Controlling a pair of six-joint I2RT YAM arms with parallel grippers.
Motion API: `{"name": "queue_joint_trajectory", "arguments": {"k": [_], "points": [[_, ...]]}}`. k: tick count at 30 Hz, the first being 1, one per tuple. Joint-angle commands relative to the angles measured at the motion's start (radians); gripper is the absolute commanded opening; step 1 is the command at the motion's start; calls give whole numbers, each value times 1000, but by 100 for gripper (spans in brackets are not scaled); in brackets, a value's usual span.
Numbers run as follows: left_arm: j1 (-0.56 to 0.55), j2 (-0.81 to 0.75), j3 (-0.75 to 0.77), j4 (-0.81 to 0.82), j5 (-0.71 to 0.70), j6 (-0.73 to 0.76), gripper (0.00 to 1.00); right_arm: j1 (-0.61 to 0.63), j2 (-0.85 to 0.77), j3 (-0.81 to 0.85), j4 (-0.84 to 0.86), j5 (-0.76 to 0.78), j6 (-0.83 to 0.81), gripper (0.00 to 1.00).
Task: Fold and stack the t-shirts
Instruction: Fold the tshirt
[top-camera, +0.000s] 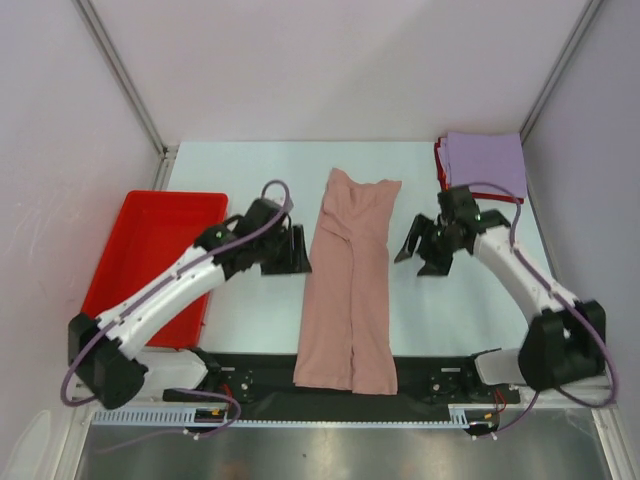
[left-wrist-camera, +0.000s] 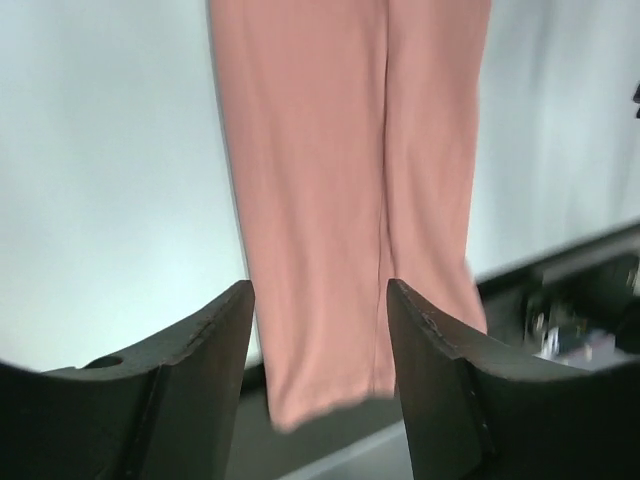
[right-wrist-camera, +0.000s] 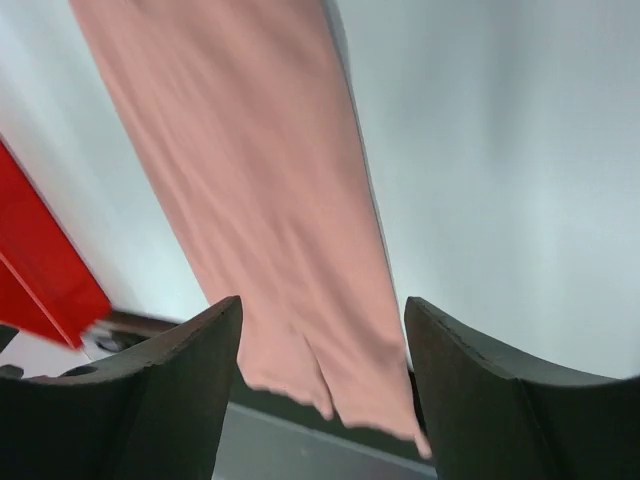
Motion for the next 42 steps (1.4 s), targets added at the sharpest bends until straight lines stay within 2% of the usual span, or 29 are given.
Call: {"name": "queue_joint_trajectory", "arguments": {"k": [1, 5, 8, 11, 14, 17, 23, 29, 34, 36, 40, 42], "points": [[128, 151, 157, 172, 15, 258, 62, -103, 218, 231, 79, -2, -170, 73], [252, 442, 425, 292, 76, 374, 66, -169, 471, 496, 129, 4, -188, 77], [287, 623, 578, 375, 63, 434, 67, -190, 640, 647, 195, 1, -201, 80], [312, 737, 677, 487, 88, 441, 66, -200, 810, 795, 227, -16, -202, 81], [327, 861, 734, 593, 124, 447, 68, -198, 914, 875, 271, -25, -216, 82], [337, 957, 764, 697, 150, 430, 69, -204, 959, 905, 311, -21, -225, 82], [360, 1170, 933, 729, 148, 366, 70, -216, 1053, 958, 344, -21, -216, 81], [375, 1306, 1048, 785, 171, 249, 65, -220, 1123, 998, 380, -39, -189, 72], [379, 1382, 1140, 771, 210, 203, 63, -220, 1166, 1006, 423, -74, -153, 65], [381, 1392, 1140, 788, 262, 177, 60, -215, 1171, 1005, 434, -93, -147, 61], [383, 1400, 1139, 805, 331, 151, 56, -201, 1162, 986, 452, -102, -153, 61], [384, 1405, 1137, 817, 372, 138, 52, -201, 1159, 974, 478, -113, -141, 56]]}}
